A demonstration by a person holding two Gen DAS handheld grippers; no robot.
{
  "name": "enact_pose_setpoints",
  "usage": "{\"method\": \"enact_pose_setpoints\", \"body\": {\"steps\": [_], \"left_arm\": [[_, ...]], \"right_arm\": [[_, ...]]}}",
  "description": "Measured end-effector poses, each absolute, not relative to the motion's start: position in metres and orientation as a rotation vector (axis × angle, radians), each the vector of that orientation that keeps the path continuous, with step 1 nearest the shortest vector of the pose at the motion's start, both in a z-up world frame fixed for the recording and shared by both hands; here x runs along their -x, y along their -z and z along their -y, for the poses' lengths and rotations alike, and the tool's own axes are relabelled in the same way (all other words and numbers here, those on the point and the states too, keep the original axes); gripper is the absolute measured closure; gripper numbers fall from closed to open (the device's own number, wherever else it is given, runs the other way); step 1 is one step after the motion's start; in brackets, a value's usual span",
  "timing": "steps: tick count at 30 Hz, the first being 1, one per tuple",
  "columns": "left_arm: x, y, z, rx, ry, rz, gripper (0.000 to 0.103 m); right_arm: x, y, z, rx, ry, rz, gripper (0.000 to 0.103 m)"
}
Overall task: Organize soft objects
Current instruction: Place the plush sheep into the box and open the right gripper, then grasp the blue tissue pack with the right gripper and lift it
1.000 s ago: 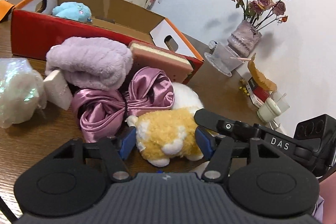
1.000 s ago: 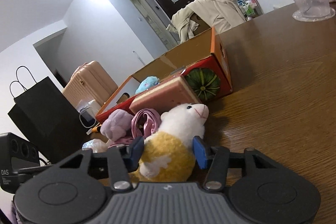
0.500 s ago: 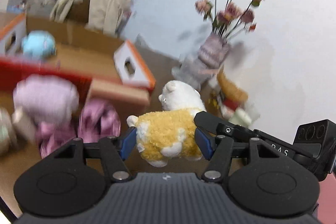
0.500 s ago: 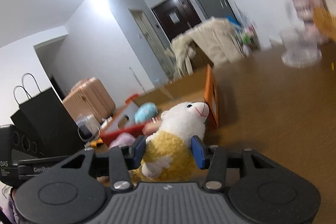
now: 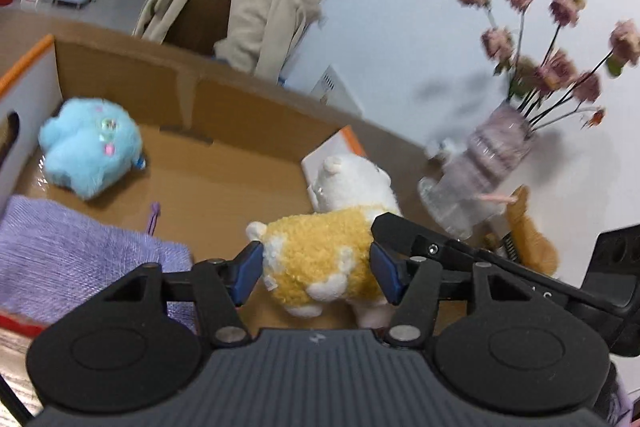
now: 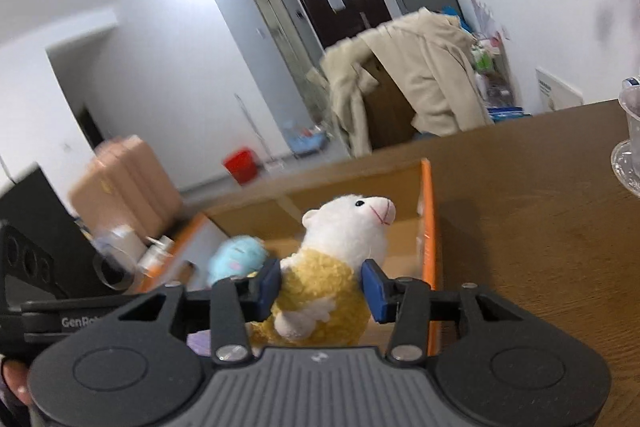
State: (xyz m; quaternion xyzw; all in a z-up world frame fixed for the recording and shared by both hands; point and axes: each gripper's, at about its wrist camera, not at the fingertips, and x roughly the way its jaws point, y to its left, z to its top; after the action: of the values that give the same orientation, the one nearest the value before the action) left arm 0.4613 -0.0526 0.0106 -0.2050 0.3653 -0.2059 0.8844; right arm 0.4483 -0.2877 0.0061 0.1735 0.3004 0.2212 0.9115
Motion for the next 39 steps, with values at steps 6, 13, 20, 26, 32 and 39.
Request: {"method": "enact_pose_setpoints", "body": {"steps": [6, 13, 20, 26, 32, 39], "left_arm": [[-0.452, -0.018, 0.058, 0.335, 0.445, -0.736, 0.044], [-0.386, -0.075, 0.034, 0.247, 0.433, -0.556, 0.032], [-0.287, -0.090, 0.002, 0.064, 0.350, -0.417, 0.021], [-0.218, -0.055, -0.033, 0.124, 0.342, -0.440, 0.019], [-0.175, -0.011, -0.046, 0.200, 0.350, -0.510, 0.019], [-0.162, 0.007, -0.030, 0.222, 0.413, -0.549, 0.025]], "right_arm": [[-0.430, -0.005, 0.276, -0.182, -0.377, -0.584, 0.060], [-0.379, -0.059, 0.275, -0.123, -0.396, -0.449, 0.060], [-0.291, -0.090, 0.275, -0.084, -0.471, -0.351, 0.051], [-0.223, -0.065, 0.267, -0.044, -0.502, -0.374, 0.048], [-0.168, -0.026, 0.259, -0.005, -0.560, -0.503, 0.049], [-0.134, 0.003, 0.271, -0.081, -0.620, -0.622, 0.065]]}}
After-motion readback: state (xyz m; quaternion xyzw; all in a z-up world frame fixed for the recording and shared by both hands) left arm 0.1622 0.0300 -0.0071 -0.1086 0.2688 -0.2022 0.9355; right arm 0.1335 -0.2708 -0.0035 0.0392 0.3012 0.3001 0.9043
